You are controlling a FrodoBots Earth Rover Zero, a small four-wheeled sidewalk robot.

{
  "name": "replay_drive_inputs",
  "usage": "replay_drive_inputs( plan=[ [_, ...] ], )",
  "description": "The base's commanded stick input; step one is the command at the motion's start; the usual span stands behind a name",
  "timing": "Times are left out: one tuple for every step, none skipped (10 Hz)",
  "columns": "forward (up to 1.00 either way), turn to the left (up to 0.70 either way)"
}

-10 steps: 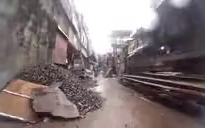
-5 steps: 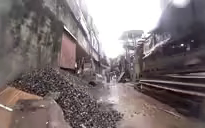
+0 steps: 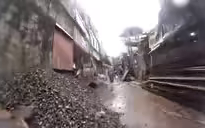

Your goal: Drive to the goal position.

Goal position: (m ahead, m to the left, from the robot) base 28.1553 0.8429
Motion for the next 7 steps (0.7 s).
replay_drive_inputs(
  plan=[
    [0.0, -0.99],
    [0.0, -0.99],
    [0.0, -0.99],
    [0.0, -0.02],
    [0.0, 0.0],
    [0.0, 0.0],
    [0.0, -0.99]
  ],
)
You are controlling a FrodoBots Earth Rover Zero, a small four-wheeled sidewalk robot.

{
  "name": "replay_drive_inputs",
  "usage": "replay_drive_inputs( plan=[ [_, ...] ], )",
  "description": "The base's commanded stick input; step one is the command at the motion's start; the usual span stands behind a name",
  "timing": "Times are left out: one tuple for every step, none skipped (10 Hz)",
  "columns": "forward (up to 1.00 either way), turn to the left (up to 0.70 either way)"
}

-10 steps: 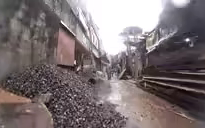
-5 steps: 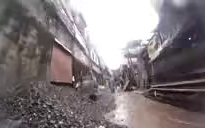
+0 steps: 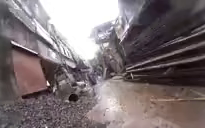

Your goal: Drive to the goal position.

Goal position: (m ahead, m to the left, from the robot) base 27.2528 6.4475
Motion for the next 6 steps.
replay_drive_inputs(
  plan=[
    [0.0, -0.99],
    [0.0, -0.99],
    [0.0, -0.02],
    [0.0, 0.0],
    [0.0, 0.0],
    [0.75, 0.0]
  ],
)
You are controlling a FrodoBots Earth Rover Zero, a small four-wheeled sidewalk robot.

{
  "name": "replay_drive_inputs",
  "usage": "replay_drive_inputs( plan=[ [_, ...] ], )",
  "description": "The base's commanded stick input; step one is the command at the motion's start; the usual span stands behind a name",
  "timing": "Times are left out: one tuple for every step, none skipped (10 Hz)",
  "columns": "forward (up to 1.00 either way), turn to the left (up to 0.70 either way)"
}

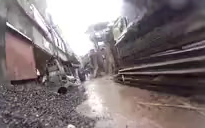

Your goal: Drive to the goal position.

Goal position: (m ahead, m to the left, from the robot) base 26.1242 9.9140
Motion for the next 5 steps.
replay_drive_inputs(
  plan=[
    [0.99, 0.0],
    [0.99, 0.0],
    [0.99, 0.0],
    [0.99, 0.0],
    [0.99, 0.0]
  ],
)
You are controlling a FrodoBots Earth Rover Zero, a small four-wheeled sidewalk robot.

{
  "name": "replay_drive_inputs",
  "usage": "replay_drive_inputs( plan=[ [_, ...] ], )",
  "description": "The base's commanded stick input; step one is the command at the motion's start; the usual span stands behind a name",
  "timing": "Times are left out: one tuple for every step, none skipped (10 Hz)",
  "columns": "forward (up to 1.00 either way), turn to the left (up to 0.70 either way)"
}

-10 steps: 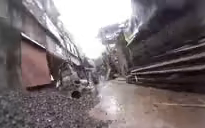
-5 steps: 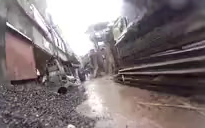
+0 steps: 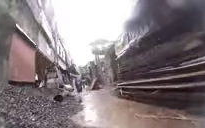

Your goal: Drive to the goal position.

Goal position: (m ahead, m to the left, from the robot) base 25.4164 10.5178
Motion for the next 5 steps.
replay_drive_inputs(
  plan=[
    [0.99, 0.0],
    [0.99, 0.0],
    [0.99, 0.0],
    [0.99, 0.0],
    [0.99, 0.0]
  ],
)
